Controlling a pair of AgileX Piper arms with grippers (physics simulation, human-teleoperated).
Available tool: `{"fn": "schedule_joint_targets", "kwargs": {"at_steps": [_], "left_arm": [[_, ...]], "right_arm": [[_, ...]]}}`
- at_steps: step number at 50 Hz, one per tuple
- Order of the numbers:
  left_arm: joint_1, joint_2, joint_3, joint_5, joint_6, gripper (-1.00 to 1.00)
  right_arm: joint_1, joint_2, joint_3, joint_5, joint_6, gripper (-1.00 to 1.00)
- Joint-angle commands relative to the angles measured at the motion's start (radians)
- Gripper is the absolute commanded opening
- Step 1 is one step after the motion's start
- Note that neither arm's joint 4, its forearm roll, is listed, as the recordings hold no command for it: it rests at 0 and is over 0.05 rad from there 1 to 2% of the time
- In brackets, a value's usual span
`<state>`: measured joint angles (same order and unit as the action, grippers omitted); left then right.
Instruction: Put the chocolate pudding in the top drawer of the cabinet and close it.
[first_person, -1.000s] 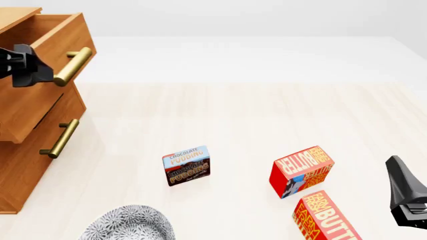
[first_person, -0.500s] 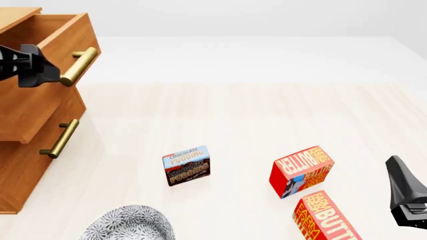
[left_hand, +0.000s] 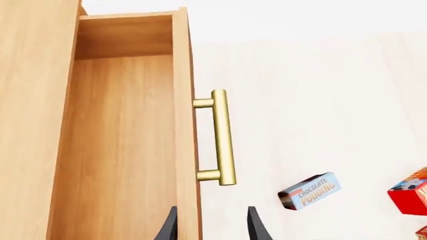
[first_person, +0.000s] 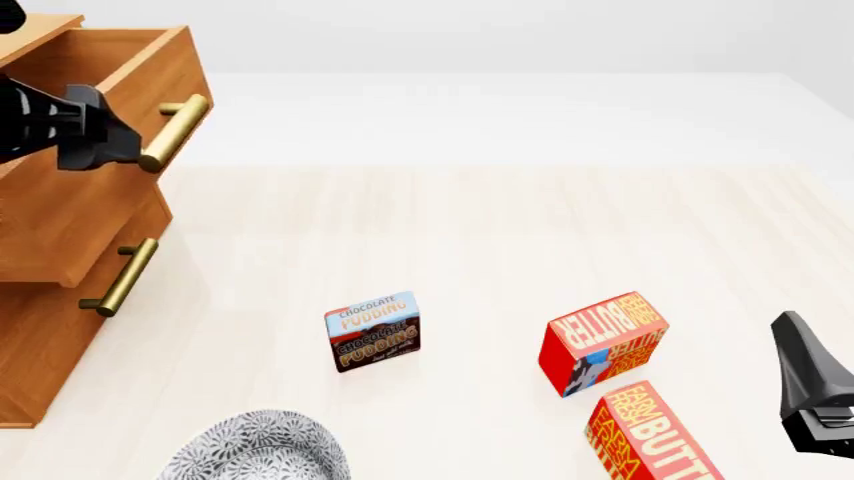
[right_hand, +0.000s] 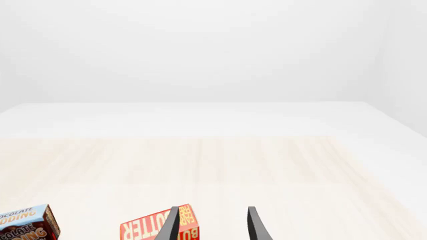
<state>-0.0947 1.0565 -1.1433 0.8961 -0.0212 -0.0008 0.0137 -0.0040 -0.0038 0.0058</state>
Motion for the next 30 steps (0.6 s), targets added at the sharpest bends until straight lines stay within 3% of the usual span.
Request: {"fn": "schedule_joint_targets", "kwargs": {"at_steps": [1,30], "left_arm": [[-0.028,0.015,-0.015,-0.003,0.006,1.0],[-0.111,0.014,-0.068,0.041,-0.017,1.0]], "right_arm": [[0.0,0.0,0.0,0.0,0.0,1.0],[0.0,0.0,0.0,0.0,0.0,1.0]]}}
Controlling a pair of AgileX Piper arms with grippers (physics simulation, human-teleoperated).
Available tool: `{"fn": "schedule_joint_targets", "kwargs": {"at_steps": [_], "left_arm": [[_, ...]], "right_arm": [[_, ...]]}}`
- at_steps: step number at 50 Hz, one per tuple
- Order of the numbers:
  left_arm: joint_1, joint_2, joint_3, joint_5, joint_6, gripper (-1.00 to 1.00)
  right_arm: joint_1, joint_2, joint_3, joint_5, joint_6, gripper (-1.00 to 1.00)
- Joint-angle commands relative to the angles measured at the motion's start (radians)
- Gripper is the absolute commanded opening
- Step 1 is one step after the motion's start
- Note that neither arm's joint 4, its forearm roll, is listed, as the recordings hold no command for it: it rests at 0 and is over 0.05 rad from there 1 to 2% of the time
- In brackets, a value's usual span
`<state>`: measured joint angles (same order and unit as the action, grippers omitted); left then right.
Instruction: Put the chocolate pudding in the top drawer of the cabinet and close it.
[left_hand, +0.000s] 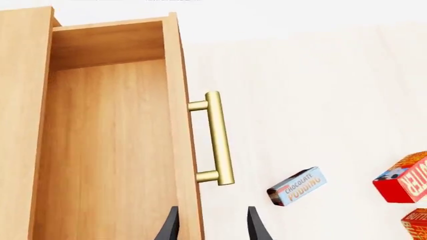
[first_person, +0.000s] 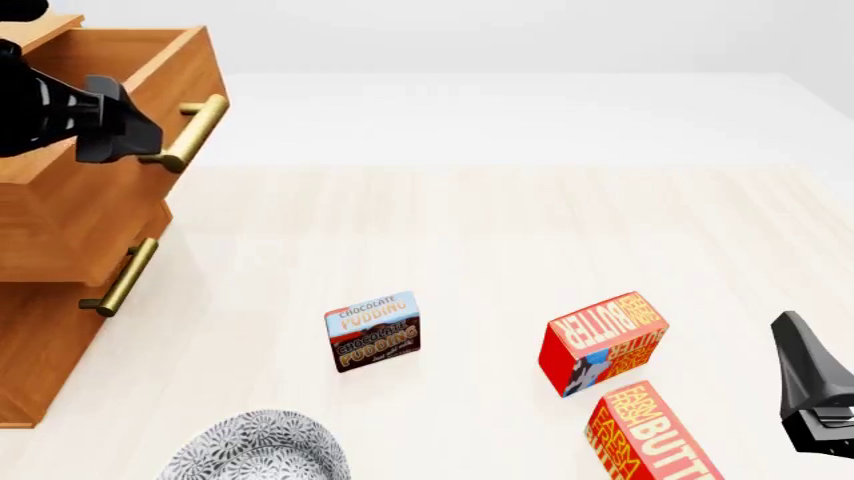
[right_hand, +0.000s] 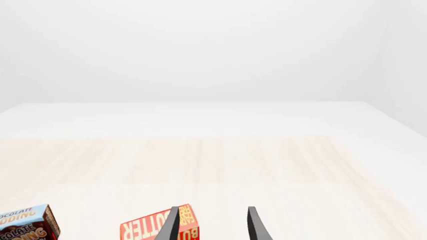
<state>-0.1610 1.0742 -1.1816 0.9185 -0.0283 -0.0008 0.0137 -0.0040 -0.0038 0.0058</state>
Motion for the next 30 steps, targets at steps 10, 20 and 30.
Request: {"fn": "schedule_joint_targets", "kwargs": {"at_steps": [10,20,30], "left_arm": [[-0.09,0.015,-0.045,0.003,-0.036,1.0],[-0.118,0.026,-0.054,-0.001,-0.047,1.0],[-0.141,0.038,-0.05,-0.014,-0.056,1.0]], "right_arm": [[0.0,0.0,0.0,0.0,0.0,1.0],[0.0,0.0,0.0,0.0,0.0,1.0],[0.0,0.0,0.0,0.0,0.0,1.0]]}}
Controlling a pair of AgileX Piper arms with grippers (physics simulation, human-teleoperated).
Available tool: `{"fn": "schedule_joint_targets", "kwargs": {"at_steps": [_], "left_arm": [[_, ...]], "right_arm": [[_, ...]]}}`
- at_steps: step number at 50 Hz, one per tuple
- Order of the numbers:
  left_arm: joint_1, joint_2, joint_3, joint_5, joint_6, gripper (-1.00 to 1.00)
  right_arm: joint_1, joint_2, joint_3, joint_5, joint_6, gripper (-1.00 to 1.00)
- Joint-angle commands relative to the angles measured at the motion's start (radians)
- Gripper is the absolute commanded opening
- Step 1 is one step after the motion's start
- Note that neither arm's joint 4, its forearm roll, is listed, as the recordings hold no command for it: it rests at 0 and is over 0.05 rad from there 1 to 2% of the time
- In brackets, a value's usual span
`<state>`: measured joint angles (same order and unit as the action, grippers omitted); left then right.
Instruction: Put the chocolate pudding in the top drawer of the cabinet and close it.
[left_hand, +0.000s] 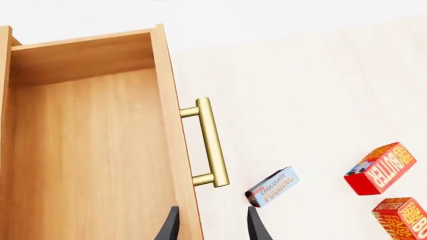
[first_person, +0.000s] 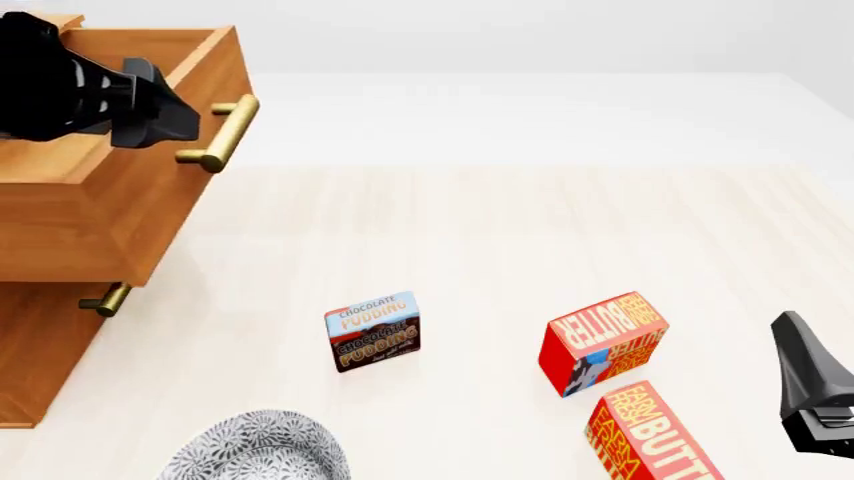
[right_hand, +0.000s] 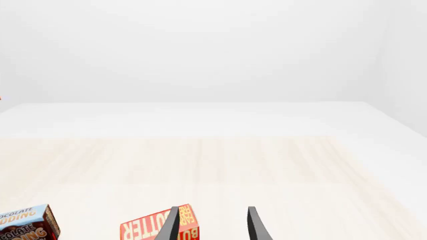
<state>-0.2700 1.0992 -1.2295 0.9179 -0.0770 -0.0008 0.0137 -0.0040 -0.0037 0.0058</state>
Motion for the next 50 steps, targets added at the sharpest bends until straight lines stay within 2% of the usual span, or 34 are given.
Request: {"fn": "schedule_joint_targets", "kwargs": {"at_steps": [1,50], "left_arm": [[-0.033,0.014,-0.003,-0.014,-0.007,1.0],[-0.113,0.06,0.001,-0.05,-0.04,1.0]], "right_arm": [[0.0,0.0,0.0,0.0,0.0,1.0],[0.0,0.0,0.0,0.0,0.0,1.0]]}}
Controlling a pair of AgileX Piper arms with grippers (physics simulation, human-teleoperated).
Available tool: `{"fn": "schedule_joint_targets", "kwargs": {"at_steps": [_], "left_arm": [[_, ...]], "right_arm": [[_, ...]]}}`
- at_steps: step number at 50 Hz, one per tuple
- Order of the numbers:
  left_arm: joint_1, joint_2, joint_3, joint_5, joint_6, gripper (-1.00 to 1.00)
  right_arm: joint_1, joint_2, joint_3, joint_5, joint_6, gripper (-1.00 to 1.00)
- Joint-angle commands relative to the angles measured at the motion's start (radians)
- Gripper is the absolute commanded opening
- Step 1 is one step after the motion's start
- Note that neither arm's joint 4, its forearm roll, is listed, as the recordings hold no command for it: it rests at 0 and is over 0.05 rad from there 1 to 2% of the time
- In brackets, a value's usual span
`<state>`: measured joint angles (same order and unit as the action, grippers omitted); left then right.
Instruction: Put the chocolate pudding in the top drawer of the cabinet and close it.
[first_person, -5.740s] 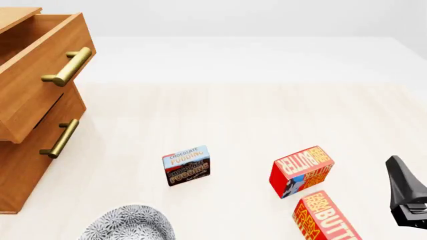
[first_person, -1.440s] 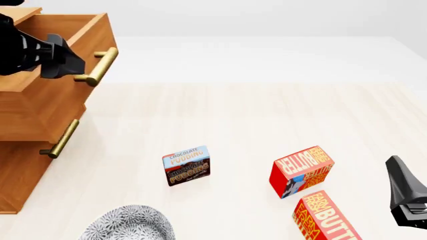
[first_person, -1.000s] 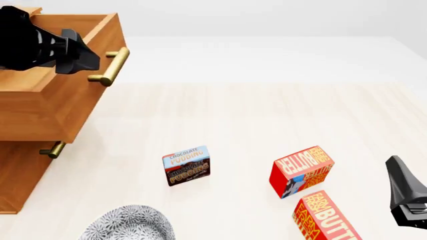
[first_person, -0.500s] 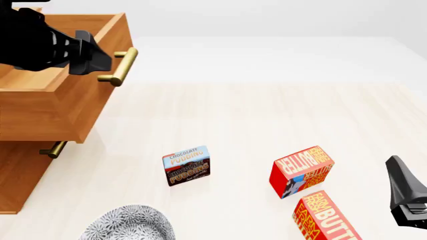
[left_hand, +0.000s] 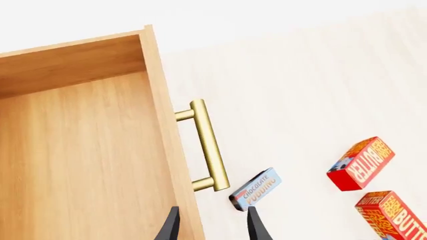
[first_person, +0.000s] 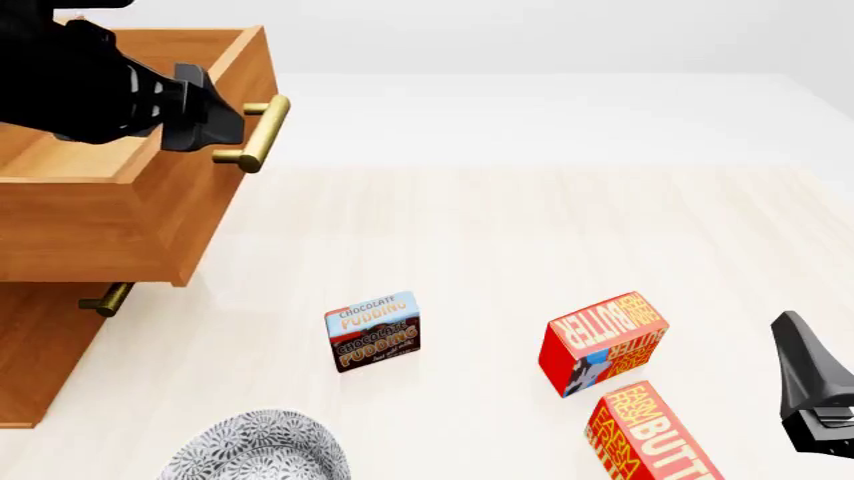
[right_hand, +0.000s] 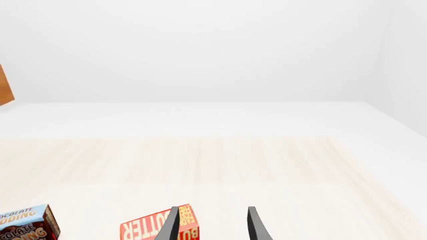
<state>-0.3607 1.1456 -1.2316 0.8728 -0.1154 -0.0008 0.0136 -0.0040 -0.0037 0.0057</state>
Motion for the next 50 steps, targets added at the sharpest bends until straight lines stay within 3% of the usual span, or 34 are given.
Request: {"fn": "schedule_joint_targets", "kwargs": {"at_steps": [1,32,50], "left_arm": [[-0.022,0.013,0.003,-0.004,-0.002,1.0],[-0.08,0.032,-0.002,-0.022,-0.034,1.0],[-0.048,0.022,-0.17,0.082,0.001,1.0]], "right_arm": [[0.0,0.0,0.0,0.0,0.0,1.0],[0.0,0.0,0.0,0.0,0.0,1.0],[0.0,0.0,0.0,0.0,0.0,1.0]]}}
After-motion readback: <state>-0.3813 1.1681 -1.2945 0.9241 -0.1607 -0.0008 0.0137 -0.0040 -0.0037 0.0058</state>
